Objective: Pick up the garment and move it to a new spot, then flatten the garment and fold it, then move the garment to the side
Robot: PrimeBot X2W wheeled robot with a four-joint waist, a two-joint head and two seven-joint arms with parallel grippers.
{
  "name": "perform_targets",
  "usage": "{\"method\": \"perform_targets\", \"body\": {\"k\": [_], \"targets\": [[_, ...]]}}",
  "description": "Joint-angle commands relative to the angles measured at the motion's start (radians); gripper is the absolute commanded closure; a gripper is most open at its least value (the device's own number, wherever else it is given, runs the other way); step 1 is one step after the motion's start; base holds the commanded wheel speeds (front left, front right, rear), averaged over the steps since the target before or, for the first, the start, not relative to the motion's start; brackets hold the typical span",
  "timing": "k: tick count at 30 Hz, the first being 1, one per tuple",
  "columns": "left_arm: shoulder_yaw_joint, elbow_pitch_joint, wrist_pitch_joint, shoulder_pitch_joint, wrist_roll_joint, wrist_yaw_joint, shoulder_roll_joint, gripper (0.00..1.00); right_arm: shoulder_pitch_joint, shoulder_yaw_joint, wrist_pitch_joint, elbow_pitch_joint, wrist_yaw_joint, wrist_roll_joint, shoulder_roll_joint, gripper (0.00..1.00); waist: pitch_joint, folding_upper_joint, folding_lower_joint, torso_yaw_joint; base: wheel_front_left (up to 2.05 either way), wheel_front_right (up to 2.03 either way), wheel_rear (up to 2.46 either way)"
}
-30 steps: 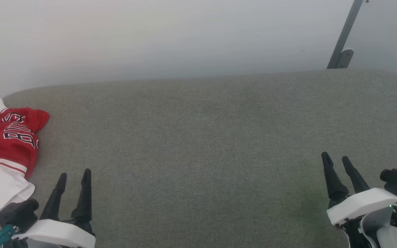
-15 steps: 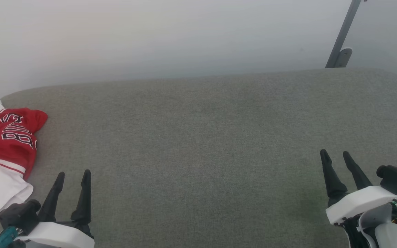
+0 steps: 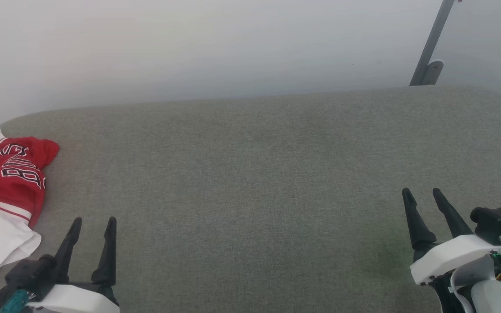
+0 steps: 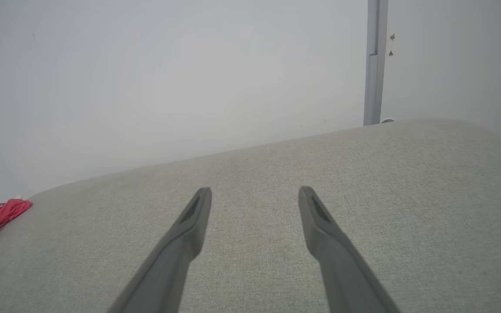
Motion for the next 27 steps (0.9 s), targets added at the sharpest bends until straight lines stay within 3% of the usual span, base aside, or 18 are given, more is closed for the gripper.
{"method": "perform_targets", "body": {"k": [1,20,27], "targets": [[0.000,-0.006,-0.009,0.008,0.015,-0.003,0.007,0.00,-0.003,0.002,-0.010,-0.003,0.000,-0.014,-0.004,0.00,0.000,-0.0001,0.0000,0.000,0.00,0.00,0.00],[0.005,-0.010,-0.017,0.014,0.011,-0.003,0.010,0.00,0.006,-0.005,-0.019,-0.008,0.000,-0.041,-0.001,0.00,-0.001,-0.0001,0.0000,0.001,0.00,0.00,0.00],[0.041,0.010,-0.017,-0.013,-0.014,-0.002,-0.002,0.00,0.005,0.012,-0.007,-0.015,0.000,-0.035,-0.001,0.00,-0.005,-0.0001,0.0000,0.047,0.00,0.00,0.00]]}}
